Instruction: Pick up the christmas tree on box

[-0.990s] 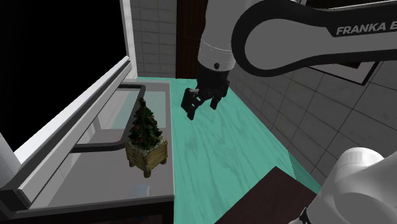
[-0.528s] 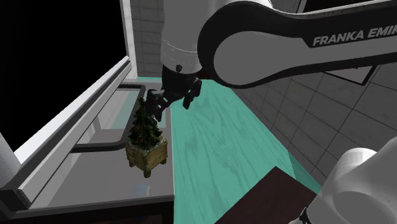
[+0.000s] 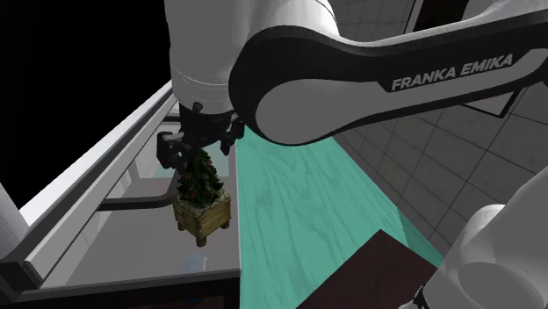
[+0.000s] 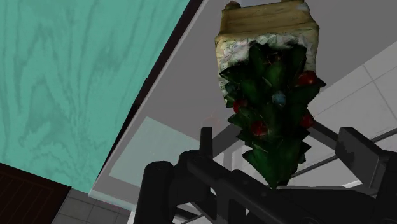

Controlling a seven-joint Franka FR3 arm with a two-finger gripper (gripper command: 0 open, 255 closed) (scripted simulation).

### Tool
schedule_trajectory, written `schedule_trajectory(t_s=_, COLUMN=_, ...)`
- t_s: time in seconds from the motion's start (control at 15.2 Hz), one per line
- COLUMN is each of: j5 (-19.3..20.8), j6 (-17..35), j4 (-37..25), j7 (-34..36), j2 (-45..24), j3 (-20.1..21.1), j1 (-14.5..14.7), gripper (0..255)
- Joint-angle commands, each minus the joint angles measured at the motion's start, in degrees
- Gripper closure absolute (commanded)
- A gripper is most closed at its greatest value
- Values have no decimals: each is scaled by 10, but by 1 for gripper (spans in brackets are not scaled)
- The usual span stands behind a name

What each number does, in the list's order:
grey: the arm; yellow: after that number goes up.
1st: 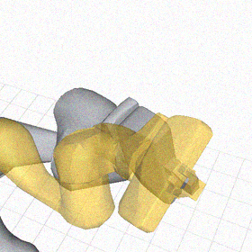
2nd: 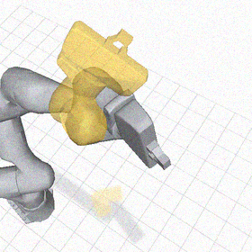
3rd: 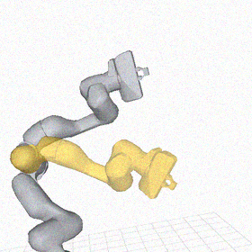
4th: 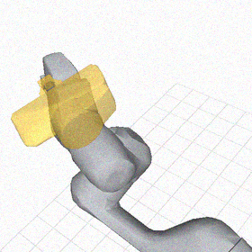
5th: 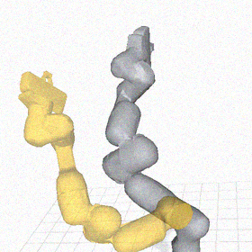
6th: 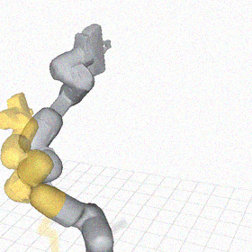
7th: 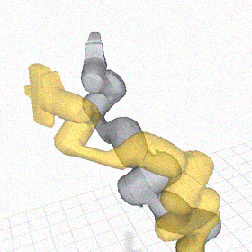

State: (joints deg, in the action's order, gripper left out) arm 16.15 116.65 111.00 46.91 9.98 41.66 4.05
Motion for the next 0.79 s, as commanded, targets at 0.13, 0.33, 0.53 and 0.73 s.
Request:
schedule_trajectory(t_s=0.13, j5=8, j6=28, j4=26, j7=13, j2=-4, j3=3, j1=-1, gripper=0)
schedule_trajectory(t_s=0.33, j5=12, j6=39, j4=37, j7=18, j2=-6, j3=4, j1=-1, gripper=0)
schedule_trajectory(t_s=0.53, j5=12, j6=38, j4=36, j7=18, j2=-6, j3=4, j1=-1, gripper=255)
schedule_trajectory(t_s=0.73, j5=12, j6=39, j4=36, j7=18, j2=-7, j3=4, j1=-1, gripper=255)
